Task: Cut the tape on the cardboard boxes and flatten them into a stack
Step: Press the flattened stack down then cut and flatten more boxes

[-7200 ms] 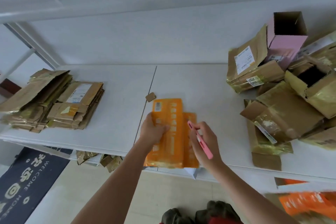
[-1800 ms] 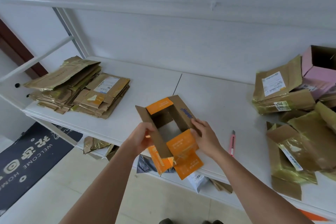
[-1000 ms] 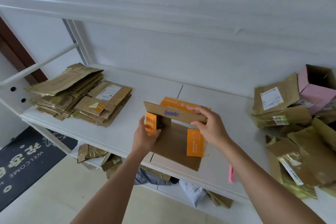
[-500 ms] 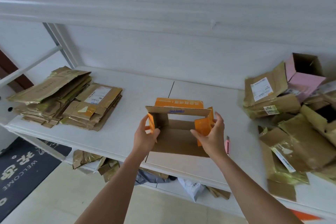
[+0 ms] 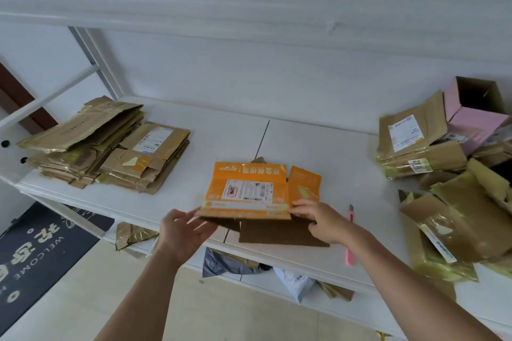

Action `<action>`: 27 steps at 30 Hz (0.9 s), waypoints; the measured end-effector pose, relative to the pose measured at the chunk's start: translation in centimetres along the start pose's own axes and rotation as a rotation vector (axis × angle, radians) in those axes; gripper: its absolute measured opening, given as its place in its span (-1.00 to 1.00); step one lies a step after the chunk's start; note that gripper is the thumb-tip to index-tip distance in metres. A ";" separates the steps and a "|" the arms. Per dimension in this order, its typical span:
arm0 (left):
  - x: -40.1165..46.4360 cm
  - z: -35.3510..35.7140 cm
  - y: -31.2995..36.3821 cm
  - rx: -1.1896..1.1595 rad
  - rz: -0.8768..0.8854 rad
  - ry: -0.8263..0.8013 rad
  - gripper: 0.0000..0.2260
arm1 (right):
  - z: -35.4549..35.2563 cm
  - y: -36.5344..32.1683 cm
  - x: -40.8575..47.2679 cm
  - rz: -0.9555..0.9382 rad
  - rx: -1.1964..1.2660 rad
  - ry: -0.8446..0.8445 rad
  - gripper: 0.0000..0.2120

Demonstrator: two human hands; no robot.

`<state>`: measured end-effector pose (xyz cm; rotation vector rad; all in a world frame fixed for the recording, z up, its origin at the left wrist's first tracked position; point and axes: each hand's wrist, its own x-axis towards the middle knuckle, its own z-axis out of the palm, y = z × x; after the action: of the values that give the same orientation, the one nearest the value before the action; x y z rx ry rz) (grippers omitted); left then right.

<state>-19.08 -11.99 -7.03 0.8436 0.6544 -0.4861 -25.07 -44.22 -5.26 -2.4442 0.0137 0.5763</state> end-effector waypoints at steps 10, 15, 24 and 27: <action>0.4 -1.0 -3.5 1.328 -0.133 0.229 -0.72 | 2.6 -0.9 2.9 0.098 -0.352 -0.066 -0.59; 0.7 1.4 -4.2 1.916 0.389 0.294 -0.09 | 4.9 -1.9 5.7 0.302 -0.105 0.018 -0.40; 4.9 1.3 -2.4 2.301 0.328 -0.136 0.16 | 10.3 -0.4 6.5 0.334 -0.270 0.260 -0.18; 6.5 1.4 -1.9 2.284 0.278 -0.192 0.21 | 10.9 0.3 6.8 0.297 -0.313 0.371 -0.16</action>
<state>-15.22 -15.08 -11.90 2.8782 -0.5863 -0.9606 -23.30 -37.30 -15.96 -2.8466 0.4777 0.2522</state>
